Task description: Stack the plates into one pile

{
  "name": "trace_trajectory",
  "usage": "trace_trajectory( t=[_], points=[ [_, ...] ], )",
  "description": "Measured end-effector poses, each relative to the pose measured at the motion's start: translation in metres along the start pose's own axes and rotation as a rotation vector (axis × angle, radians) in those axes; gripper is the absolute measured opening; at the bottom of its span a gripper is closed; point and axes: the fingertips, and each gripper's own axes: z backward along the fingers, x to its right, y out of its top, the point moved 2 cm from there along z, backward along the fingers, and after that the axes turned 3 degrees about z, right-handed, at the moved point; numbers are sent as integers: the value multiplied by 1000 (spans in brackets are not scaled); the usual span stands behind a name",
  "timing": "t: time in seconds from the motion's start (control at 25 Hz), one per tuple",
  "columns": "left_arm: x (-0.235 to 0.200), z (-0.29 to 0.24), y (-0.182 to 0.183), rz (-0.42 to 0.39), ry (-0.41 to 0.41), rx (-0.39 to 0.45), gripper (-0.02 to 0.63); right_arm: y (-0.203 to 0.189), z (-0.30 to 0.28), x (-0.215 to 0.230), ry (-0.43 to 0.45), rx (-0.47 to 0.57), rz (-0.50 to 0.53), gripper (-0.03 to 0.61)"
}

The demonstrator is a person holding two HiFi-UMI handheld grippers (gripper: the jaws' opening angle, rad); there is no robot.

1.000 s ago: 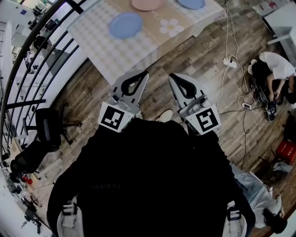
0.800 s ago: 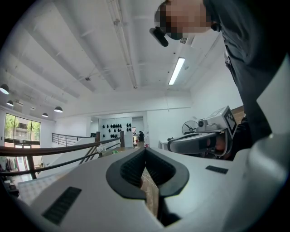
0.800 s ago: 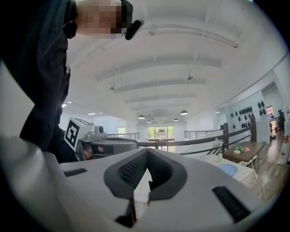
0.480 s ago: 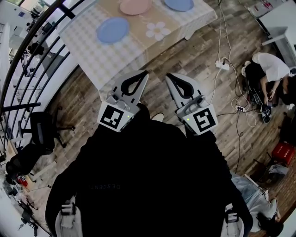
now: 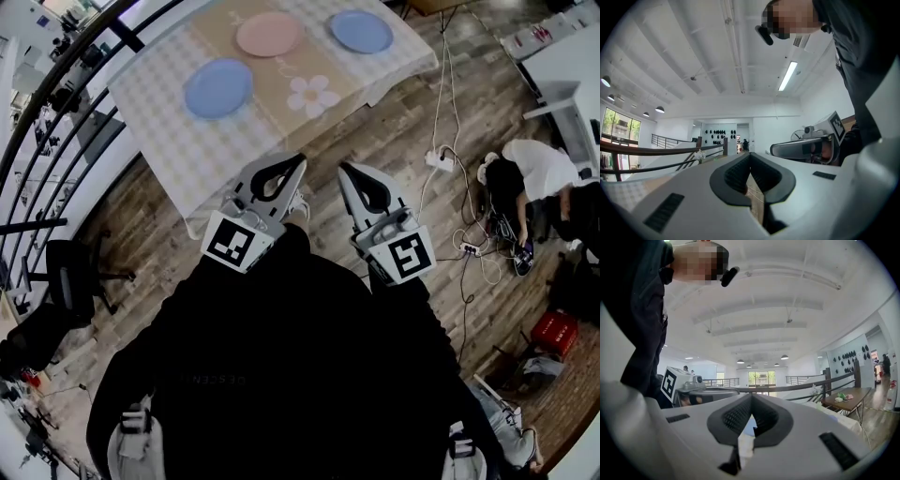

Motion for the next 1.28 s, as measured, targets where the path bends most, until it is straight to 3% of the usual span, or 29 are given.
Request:
trace_trajectory(
  t=[0.28, 0.64, 0.84, 1.0, 1.16, 1.28],
  points=[
    [-97, -79, 0, 61, 29, 27, 14, 4, -101, 78, 107, -31, -1, 5],
    [-217, -130, 6, 95, 77, 59, 14, 6, -212, 131, 204, -71, 15, 5],
    [-253, -140, 9, 97, 131, 57, 14, -10, -243, 159, 222, -137, 13, 6],
    [-273, -135, 13, 143, 143, 130, 13, -14, -263, 164, 246, -139, 27, 6],
    [-288, -128, 4, 190, 226, 111, 14, -24, -281, 167, 302, -151, 17, 6],
    [-301, -129, -1, 172, 282, 96, 14, -29, -302, 175, 337, -150, 12, 6]
  ],
)
